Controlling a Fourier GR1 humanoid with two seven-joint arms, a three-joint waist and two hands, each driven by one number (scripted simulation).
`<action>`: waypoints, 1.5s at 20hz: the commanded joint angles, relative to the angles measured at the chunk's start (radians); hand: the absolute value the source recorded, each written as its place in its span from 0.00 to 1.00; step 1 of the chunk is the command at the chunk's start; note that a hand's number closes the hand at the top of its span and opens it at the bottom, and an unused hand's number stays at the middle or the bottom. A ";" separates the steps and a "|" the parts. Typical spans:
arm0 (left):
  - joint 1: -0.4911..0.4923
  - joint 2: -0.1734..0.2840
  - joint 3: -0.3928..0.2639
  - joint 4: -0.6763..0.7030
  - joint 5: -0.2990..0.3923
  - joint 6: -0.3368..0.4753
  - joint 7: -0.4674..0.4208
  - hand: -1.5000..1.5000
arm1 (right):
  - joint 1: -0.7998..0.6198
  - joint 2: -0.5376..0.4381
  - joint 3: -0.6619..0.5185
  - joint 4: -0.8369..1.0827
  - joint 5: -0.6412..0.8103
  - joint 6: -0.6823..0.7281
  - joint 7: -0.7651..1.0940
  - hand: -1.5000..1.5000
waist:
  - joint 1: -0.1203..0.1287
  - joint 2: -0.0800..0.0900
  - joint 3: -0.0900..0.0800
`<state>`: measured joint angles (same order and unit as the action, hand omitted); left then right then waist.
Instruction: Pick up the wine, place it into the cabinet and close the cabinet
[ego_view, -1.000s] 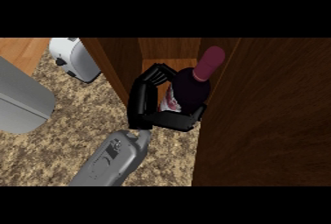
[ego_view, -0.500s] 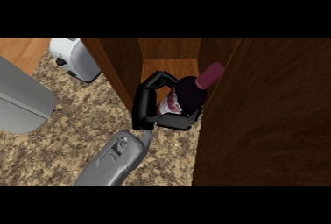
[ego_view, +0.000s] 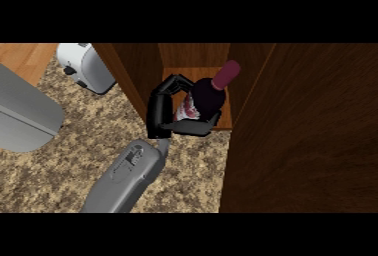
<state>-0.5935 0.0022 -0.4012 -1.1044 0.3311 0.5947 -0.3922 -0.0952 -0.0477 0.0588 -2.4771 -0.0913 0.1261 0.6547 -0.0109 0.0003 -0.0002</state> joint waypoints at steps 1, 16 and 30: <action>0.002 0.006 0.080 0.039 0.018 -0.067 -0.034 1.00 | 0.097 -0.001 0.007 -0.163 -0.057 0.009 0.043 0.00 | -0.001 -0.001 0.000; -0.239 0.024 0.173 0.330 0.072 -0.132 0.014 1.00 | 0.121 0.035 0.047 -0.132 -0.047 0.012 0.000 0.00 | -0.007 0.000 0.000; -0.402 -0.002 0.253 0.668 0.098 -0.101 -0.268 1.00 | 0.025 0.011 -0.023 -0.072 -0.103 0.009 0.022 0.00 | -0.024 0.008 0.000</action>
<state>-0.9672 0.0012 -0.1755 -0.5108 0.4231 0.4887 -0.5875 -0.0511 -0.0327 0.0594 -2.4744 -0.1068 0.1520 0.6180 -0.0342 0.0058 -0.0003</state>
